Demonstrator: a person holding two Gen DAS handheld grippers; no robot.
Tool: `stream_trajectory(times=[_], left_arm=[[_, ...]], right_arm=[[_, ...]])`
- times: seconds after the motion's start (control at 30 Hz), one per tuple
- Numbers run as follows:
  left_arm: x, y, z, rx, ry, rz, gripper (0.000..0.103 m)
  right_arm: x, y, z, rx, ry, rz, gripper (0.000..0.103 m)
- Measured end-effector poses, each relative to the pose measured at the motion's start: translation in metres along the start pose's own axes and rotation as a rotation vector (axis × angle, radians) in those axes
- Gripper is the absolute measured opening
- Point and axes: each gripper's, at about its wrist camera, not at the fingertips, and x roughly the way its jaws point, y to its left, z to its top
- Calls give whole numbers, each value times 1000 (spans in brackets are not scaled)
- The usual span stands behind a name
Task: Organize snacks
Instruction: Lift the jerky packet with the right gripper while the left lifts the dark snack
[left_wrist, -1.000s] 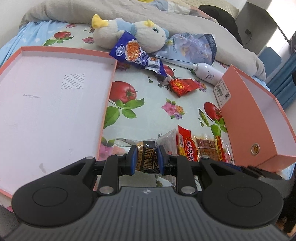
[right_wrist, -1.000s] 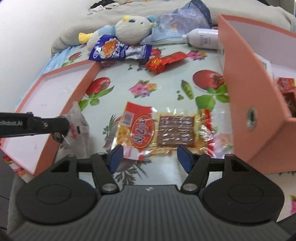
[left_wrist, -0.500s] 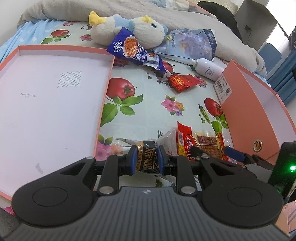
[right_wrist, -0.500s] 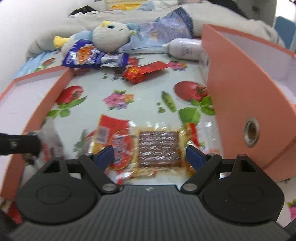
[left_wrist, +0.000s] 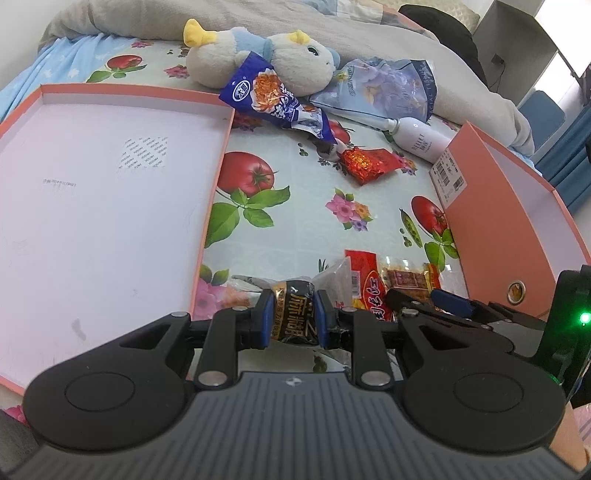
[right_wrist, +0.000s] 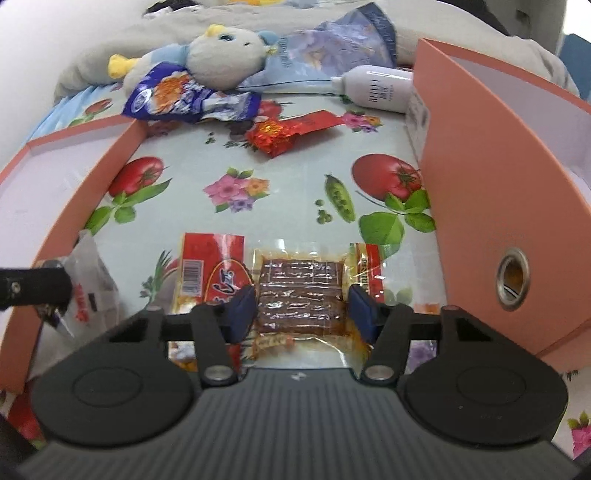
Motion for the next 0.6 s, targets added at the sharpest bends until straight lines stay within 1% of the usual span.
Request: stream_trajectory(times=[0.17, 0.37, 0.6], left_arm=[[-3, 0, 0, -1, -5, -1, 27], [-14, 4, 3, 2, -10, 1, 27], [-30, -4, 14, 18, -39, -6, 27]], right_arm=[[-8, 5, -3, -28, 5, 13, 54], [-18, 7, -6, -30, 15, 37, 54], [-38, 5, 5, -33, -14, 56, 54]])
